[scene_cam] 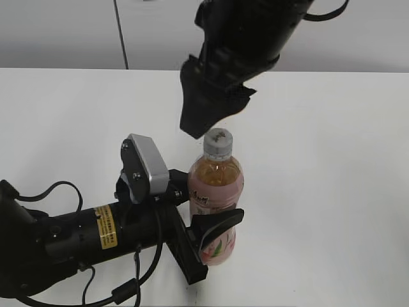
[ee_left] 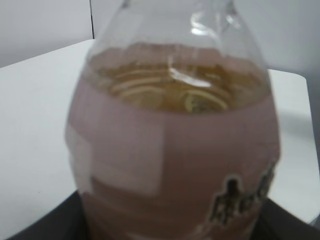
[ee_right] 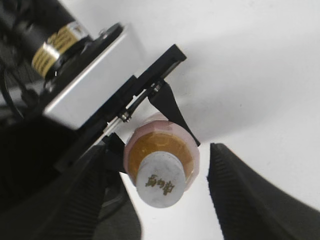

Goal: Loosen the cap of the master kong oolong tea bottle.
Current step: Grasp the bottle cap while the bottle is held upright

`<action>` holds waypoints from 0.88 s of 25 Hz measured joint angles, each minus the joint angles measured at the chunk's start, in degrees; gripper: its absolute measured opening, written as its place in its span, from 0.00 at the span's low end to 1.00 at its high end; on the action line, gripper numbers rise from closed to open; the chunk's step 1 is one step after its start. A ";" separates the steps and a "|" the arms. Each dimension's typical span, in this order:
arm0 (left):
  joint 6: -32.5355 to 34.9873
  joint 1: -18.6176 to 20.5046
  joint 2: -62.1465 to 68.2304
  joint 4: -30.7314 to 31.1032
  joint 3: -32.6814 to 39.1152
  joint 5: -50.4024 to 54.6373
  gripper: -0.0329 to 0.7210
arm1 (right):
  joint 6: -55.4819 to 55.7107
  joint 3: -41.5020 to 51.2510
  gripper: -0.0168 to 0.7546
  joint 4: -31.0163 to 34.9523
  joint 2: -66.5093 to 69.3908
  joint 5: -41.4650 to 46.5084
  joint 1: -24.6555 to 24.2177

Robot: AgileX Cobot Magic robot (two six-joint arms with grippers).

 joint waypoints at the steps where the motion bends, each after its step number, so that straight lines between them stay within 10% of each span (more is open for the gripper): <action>1: 0.00 0.00 0.00 0.00 0.00 0.00 0.56 | 8.18 -0.06 0.65 -0.38 -0.45 -0.02 0.00; 8: 0.00 0.00 0.00 0.00 0.00 0.05 0.56 | 40.48 -0.06 0.66 -1.29 -0.72 -0.02 0.02; 22: 0.00 0.00 0.00 0.00 0.00 0.05 0.56 | 45.01 7.33 0.66 -2.89 -0.77 -0.08 0.07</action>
